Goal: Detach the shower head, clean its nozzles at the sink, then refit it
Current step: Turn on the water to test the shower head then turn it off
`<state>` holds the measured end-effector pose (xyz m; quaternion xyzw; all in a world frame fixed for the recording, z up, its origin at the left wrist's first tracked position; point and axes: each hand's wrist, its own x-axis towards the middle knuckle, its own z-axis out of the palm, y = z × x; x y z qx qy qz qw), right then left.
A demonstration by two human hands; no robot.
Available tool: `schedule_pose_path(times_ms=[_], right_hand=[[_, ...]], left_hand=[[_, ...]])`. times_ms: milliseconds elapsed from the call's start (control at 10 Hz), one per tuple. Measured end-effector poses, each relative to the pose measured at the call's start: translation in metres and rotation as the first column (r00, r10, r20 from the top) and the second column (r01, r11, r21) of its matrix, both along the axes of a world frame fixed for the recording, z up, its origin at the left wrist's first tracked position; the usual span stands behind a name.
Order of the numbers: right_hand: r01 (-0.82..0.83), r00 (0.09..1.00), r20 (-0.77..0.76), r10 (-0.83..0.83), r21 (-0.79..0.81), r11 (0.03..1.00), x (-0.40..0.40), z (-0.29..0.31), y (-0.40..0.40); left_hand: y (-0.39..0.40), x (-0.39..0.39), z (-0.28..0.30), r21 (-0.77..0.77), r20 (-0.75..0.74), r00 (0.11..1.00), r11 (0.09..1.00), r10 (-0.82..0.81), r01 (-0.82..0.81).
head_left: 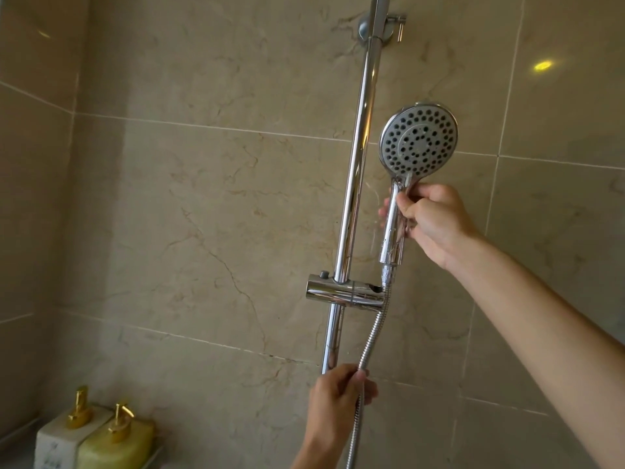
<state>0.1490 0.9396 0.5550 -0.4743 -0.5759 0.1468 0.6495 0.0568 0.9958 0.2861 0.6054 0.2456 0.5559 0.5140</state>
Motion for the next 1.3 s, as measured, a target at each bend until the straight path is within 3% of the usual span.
schedule_pose_path(times_ms=[200,600,700,800,1100,1200,1300], right_hand=[[-0.008,1.0,-0.001,0.008,-0.021,1.0,-0.006,-0.008,0.003],[0.012,0.999,0.045,-0.012,0.001,1.0,-0.006,-0.009,-0.002],[0.009,0.995,0.097,-0.006,-0.026,1.0,-0.003,-0.017,0.001],[0.003,0.99,0.142,0.0,-0.023,1.0,-0.002,-0.028,0.001],[0.019,0.975,0.22,-0.026,0.036,0.999,0.01,-0.05,0.003],[0.008,0.981,0.193,-0.007,-0.003,1.0,0.012,-0.057,-0.003],[0.08,0.977,0.198,-0.081,0.015,0.997,0.008,-0.069,-0.012]], left_hand=[[-0.001,0.005,-0.007,-0.035,-0.017,0.997,0.996,0.08,-0.08],[-0.02,-0.005,0.003,0.068,-0.199,0.969,0.989,0.144,-0.133],[-0.024,-0.005,0.0,0.045,-0.279,0.953,0.993,0.12,-0.112],[-0.027,-0.006,-0.008,0.002,-0.266,0.954,0.99,0.134,-0.139],[-0.024,-0.024,-0.021,0.099,-0.348,0.913,0.977,0.214,-0.192],[-0.019,-0.03,-0.029,0.048,-0.379,0.896,0.972,0.231,-0.231],[-0.02,-0.039,-0.026,-0.032,-0.297,0.936,0.978,0.19,-0.208]])
